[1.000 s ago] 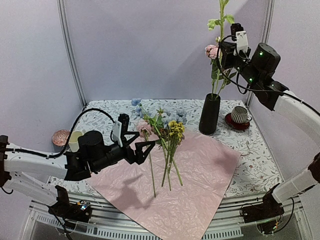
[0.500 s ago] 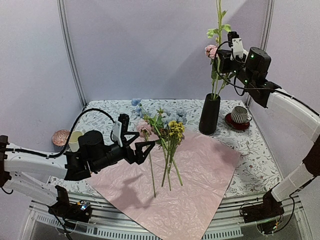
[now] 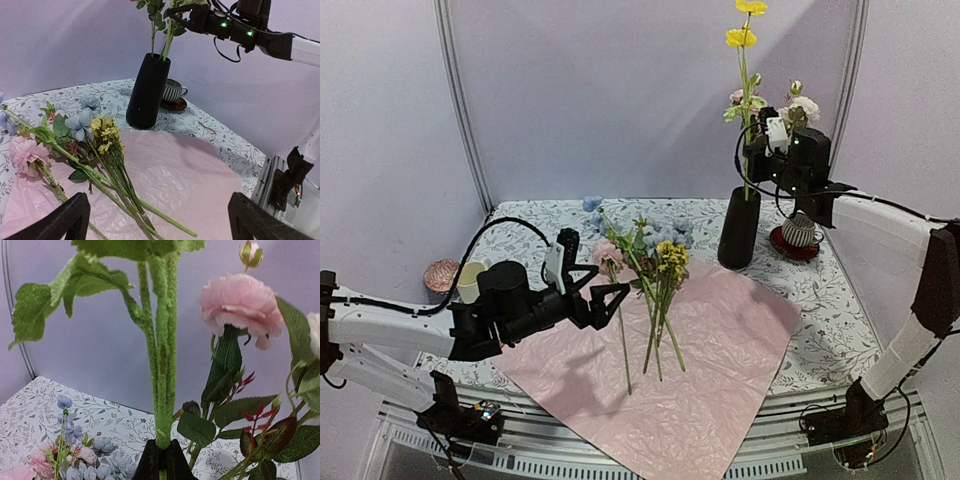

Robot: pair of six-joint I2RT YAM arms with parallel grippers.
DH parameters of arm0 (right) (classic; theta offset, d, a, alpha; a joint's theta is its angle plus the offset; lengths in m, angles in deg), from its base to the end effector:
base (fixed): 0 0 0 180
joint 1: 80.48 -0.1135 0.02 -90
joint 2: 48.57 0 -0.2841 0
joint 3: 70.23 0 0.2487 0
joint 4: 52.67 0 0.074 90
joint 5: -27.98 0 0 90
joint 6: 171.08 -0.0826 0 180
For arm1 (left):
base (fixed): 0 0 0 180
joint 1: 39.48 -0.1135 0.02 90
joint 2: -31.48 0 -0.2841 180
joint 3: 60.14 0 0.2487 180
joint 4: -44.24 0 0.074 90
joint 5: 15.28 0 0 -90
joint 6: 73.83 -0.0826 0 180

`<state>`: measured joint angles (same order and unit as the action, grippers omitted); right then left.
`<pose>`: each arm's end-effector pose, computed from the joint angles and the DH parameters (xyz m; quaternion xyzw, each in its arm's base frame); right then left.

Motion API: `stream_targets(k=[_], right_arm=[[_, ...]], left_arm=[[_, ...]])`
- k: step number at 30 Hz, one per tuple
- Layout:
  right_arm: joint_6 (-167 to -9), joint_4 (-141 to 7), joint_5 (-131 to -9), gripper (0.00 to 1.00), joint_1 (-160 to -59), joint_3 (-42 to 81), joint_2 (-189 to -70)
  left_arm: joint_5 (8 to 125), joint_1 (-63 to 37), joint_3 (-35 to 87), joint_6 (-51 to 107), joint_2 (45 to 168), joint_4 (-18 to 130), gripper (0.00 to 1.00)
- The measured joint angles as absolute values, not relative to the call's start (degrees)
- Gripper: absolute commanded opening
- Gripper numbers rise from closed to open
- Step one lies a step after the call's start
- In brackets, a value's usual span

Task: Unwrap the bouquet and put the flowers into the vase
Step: Place the fake flower in the vase.

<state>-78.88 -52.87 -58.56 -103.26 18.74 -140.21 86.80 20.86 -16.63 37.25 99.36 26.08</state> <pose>0.4010 0.1630 0.3781 -0.1363 0.7116 0.1015 0.6817 0.1602 -0.2464 0.2573 0.1825 0.7208 -0.3737 0.5545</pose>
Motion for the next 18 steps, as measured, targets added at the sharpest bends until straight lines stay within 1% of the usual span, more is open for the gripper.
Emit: stream_targets(k=[4,18], right_arm=[[-81.5,-52.8,-59.4,0.05,-103.0,16.5,-141.2],[-85.7,-51.0,-59.6,0.13,-102.9,12.2,-143.3]], left_arm=[[86.8,20.8,-16.6,37.2,99.3,26.1,0.98],[86.1,20.8,-16.6,37.6,99.3,26.4,0.98]])
